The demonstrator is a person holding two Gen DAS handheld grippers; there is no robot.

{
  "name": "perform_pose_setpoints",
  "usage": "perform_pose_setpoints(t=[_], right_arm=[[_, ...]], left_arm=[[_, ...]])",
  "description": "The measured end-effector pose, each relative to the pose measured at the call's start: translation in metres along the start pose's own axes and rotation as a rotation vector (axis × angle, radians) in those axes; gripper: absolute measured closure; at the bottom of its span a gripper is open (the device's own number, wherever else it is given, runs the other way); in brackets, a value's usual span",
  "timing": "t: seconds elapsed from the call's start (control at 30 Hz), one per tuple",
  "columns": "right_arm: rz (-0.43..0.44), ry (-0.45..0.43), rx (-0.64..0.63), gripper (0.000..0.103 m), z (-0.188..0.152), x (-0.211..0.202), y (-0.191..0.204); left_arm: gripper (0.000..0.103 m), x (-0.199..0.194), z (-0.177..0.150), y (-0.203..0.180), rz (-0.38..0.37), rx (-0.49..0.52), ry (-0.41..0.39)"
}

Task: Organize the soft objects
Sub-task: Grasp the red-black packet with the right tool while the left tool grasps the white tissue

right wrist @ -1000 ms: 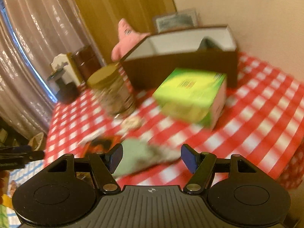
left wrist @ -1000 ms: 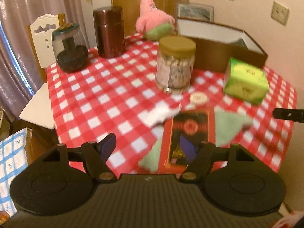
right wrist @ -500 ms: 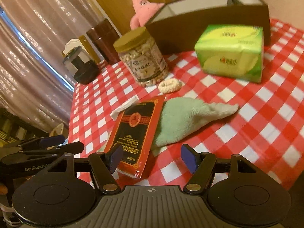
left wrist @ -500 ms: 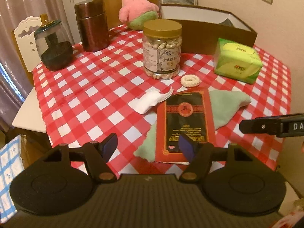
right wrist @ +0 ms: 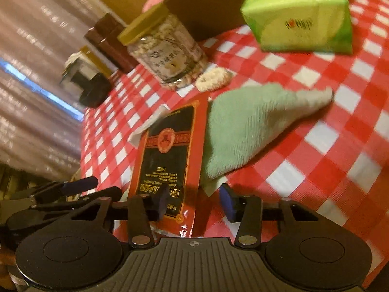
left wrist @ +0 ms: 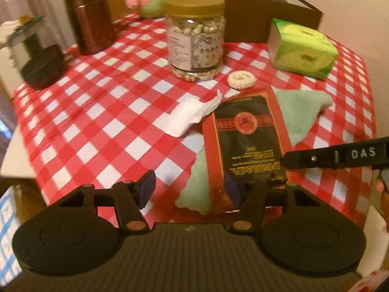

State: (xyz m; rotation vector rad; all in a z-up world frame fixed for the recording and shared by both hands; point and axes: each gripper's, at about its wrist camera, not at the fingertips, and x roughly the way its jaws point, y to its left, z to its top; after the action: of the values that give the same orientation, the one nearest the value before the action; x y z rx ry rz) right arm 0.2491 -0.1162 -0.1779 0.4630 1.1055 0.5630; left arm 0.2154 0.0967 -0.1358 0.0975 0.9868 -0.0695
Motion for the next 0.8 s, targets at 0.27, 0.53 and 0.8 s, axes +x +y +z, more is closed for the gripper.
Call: perform_pose_setpoints(t=[0.27,0.53,0.8], right_arm=[[-0.043,-0.130,0.152,0.076,-0.025,0.005,0.020],[-0.036,-0.207,0.160,0.076,-0.032,-0.002,0.052],[0.016,-0.173,0.241,0.076,-0.025,0.011,0.031]], left_arm=[[0.059,0.026,-0.002,0.033,-0.169,0.150,0.018],[0.061,0.033,-0.006,0.047,-0.249,0.230,0.029],[0.060,0.037,-0.005,0.053,-0.263,0.237,0.022]])
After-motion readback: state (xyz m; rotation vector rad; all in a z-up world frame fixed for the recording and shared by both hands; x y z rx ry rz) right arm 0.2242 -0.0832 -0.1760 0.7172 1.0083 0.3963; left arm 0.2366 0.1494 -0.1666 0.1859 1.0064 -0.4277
